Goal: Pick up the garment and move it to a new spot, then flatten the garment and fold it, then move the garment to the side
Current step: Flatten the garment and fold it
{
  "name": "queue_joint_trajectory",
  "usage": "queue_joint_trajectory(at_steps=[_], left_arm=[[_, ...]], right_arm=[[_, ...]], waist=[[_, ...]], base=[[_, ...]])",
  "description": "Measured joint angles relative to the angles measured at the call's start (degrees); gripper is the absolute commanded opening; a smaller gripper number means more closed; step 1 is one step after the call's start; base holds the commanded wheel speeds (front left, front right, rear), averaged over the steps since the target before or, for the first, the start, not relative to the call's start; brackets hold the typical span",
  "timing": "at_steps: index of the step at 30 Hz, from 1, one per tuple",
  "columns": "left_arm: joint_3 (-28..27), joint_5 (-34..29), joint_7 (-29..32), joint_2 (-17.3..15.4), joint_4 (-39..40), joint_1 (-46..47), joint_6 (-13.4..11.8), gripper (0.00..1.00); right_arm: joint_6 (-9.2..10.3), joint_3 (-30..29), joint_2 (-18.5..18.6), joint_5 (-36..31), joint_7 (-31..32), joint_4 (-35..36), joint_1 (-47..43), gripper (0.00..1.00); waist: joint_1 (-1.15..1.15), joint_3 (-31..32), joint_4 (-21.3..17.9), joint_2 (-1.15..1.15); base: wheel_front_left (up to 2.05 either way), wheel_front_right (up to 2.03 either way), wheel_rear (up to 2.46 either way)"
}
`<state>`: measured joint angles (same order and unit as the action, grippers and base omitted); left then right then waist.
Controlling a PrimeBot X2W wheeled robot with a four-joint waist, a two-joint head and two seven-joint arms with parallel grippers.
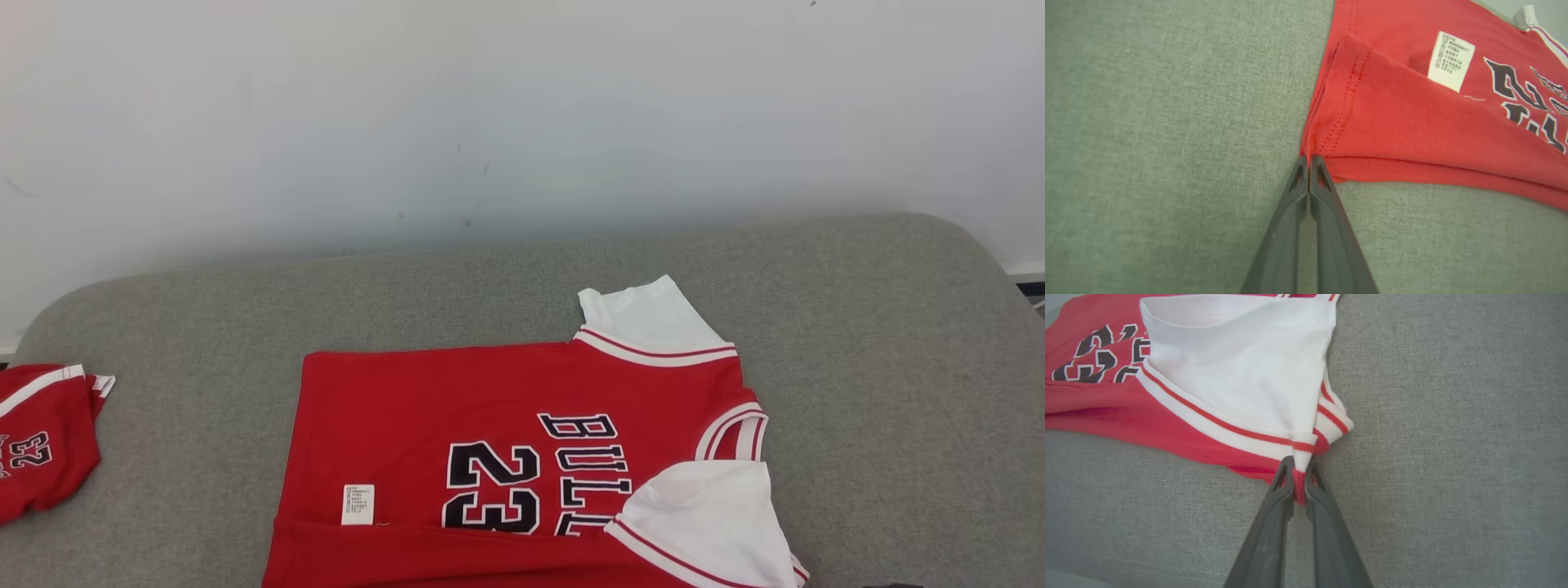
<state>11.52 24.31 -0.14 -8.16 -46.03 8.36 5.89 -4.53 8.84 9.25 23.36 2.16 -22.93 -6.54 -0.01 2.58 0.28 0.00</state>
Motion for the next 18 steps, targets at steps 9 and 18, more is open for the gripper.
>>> queue_joint_trajectory(at_steps=[9, 18], left_arm=[[-1.02, 2.53, 1.16, -1.62, 8.18, -8.54, 0.65, 0.00], [-0.81, 2.98, 5.21, -2.64, 14.69, -11.71, 0.15, 0.00]], right_arm=[[1.54, -2.34, 2.86, 0.84, 3.38, 12.25, -8.15, 0.00], [3.20, -2.38, 3.46, 1.66, 8.26, 19.62, -10.95, 0.00]], waist=[[0.00, 0.44, 0.42, 0.00], [0.00, -0.26, 0.12, 0.00]], base=[[0.00, 0.00, 0.00], [0.00, 0.00, 0.00]])
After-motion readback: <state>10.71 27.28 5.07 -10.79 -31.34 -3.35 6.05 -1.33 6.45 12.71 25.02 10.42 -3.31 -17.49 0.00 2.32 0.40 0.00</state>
